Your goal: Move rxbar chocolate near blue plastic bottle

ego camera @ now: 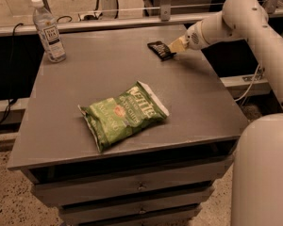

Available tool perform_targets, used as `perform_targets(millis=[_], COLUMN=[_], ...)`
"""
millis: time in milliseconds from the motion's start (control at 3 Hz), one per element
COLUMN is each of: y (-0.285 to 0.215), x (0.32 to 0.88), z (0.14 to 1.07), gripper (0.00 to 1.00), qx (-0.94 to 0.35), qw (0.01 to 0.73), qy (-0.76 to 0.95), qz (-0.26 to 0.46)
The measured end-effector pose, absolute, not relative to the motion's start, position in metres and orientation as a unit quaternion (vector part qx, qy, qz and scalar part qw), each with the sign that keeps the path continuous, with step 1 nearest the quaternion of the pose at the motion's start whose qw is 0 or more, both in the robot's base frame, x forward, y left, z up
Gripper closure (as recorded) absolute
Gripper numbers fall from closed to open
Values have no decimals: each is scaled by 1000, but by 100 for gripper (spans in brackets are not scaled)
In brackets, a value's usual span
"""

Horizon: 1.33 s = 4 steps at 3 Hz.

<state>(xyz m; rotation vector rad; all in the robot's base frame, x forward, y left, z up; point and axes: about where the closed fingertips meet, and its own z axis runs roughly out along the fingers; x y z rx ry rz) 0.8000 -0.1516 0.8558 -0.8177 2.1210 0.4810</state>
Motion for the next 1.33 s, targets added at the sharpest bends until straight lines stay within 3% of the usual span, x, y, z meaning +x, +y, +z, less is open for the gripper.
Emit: perform_targets(millis=[667,1333], y=[-82,-91], x=[787,799], z=[900,882], gripper=[100,59], qx=[-402,-385], qw=[411,410], qy=[785,803], qz=[230,196])
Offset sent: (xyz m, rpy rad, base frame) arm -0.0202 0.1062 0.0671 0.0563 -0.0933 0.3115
